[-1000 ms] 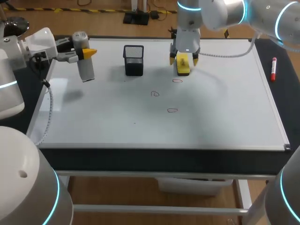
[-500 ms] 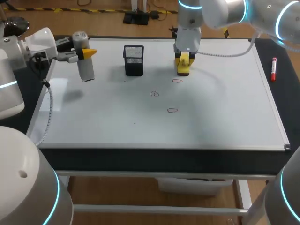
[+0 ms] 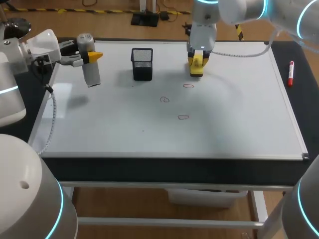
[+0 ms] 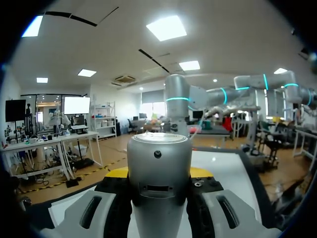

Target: Pick up the inspection probe, press it on each red-marked spot on the whiteboard one by one, put down the probe, pick up the eraser, and wipe off all the red marks.

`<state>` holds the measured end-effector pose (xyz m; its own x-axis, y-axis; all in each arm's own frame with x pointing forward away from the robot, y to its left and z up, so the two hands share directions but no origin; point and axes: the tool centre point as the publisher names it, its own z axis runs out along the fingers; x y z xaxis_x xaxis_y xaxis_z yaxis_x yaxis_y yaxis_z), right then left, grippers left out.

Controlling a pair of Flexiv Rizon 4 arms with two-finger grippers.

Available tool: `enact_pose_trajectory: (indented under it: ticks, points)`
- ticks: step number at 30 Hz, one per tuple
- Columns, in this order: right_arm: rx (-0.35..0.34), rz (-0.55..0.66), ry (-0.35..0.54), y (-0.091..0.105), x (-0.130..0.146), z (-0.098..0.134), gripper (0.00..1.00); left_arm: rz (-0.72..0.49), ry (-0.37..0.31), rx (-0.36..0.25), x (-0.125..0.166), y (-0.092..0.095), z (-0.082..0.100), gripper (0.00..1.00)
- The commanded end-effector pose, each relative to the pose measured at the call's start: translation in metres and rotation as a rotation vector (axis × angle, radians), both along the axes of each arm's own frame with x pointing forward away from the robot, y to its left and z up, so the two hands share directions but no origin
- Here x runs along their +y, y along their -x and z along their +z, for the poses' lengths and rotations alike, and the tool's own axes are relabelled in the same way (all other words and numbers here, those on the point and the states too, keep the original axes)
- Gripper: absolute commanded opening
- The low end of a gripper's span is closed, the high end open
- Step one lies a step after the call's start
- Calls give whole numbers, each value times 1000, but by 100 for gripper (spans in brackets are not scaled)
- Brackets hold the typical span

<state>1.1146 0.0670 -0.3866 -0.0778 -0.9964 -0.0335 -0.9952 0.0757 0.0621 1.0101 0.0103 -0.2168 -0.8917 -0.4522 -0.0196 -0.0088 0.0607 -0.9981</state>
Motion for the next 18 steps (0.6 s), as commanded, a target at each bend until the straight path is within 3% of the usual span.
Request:
enact_pose_trajectory:
  ticks: [1, 18]
  points:
    - [-3, 36, -23, 10, -22, 19, 0, -1, 3, -4, 0, 0, 0, 0]
    - [-33, 185, 11, 24, -100, 51, 0, -1, 3, -4, 0, 0, 0, 0]
